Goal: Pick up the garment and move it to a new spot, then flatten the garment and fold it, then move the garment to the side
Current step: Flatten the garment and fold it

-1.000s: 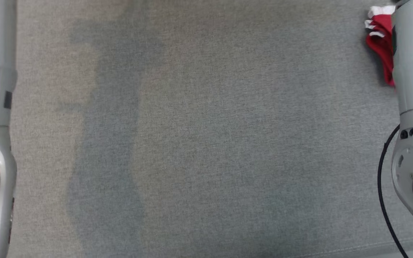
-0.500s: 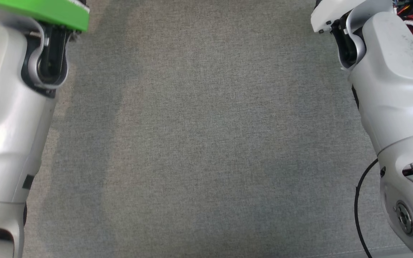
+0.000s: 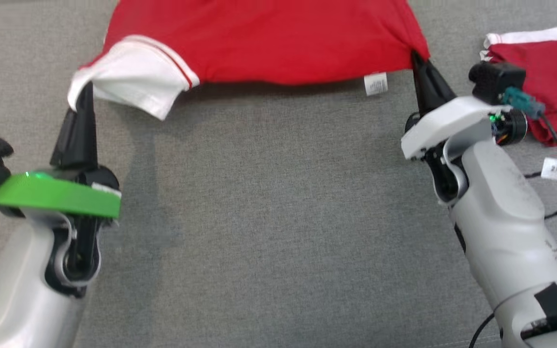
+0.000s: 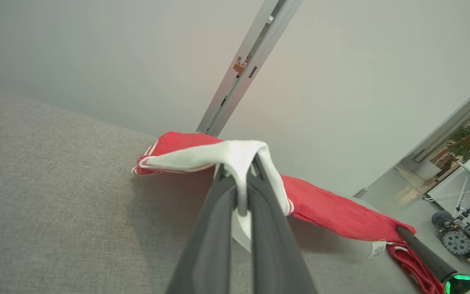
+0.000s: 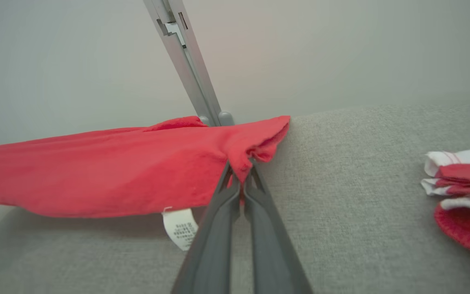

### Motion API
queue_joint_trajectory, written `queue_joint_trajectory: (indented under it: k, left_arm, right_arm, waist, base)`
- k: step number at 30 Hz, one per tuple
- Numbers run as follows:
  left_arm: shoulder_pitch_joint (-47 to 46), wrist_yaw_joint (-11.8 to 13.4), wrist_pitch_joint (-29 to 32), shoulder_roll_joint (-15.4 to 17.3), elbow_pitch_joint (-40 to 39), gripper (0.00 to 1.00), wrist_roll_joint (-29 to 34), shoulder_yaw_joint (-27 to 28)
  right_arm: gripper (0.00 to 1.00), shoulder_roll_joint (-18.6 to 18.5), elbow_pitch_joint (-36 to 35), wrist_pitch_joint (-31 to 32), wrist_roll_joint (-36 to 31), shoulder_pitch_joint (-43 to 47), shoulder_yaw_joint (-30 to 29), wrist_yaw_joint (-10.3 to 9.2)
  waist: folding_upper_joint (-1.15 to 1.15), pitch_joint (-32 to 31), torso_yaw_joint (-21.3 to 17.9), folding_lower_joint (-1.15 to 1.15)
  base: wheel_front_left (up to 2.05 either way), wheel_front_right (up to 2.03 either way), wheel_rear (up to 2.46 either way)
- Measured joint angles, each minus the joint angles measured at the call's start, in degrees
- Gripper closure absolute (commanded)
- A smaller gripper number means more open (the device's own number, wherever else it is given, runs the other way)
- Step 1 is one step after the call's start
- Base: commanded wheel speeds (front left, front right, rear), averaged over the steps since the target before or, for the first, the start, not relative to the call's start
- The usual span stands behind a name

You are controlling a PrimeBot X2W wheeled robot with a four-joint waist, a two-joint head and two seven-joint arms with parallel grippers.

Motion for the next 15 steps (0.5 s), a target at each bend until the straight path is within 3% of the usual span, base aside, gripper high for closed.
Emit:
queue_joint_trajectory:
  k: [7,15]
  left_arm:
    - [17.3,4.63,-0.03,-0.07,-11.1,1.0,-1.37,1.58]
    - [32.82,9.71,0.0,0.97,-20.64,1.0,-1.33,0.71]
  right_arm:
    - [1.0,-0.65,-10.45,1.75,3.31,14.78,-0.25,0.0]
    - [1.0,-0.54,-27.37,8.22,2.81,34.42,-6.16,0.0]
  waist:
    - [0.0,-7.07,-0.24,0.0]
    - [0.0,-14.76,-0.06,-0.01]
  base:
    - [0.0,0.0,0.0]
    - [0.0,0.0,0.0]
